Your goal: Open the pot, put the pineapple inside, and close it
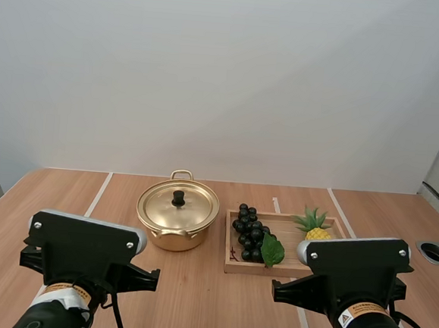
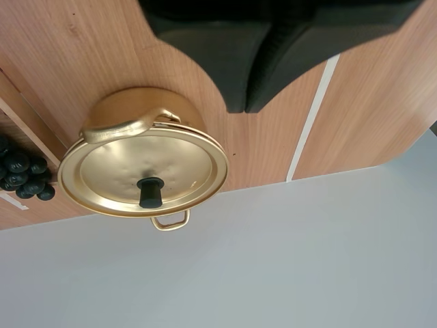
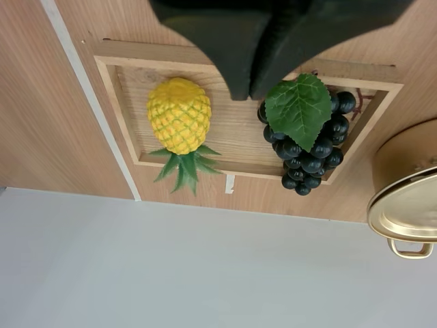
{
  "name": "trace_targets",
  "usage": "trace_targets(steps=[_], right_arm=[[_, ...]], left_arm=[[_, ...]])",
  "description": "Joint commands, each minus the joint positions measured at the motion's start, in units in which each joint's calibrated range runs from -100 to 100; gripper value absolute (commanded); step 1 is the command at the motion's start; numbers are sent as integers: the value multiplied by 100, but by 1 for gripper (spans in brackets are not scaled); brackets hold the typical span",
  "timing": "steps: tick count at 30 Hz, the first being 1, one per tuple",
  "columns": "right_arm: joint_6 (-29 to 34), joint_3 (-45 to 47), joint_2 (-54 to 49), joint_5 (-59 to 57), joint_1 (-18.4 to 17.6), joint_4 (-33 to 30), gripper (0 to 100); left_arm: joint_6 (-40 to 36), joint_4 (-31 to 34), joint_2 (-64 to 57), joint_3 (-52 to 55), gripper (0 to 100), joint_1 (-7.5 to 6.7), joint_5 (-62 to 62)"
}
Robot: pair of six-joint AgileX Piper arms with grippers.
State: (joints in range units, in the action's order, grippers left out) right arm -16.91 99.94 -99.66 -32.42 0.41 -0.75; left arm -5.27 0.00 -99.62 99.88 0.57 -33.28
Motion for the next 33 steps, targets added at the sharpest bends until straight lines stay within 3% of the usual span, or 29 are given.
trace_targets(steps=[1, 33], right_arm=[[14, 6, -34, 14, 19, -4, 0], [14, 6, -34, 101, 81, 105, 0]], left_arm=[[-12, 0, -38, 12, 0, 22, 146], [-21, 0, -38, 12, 0, 35, 500]])
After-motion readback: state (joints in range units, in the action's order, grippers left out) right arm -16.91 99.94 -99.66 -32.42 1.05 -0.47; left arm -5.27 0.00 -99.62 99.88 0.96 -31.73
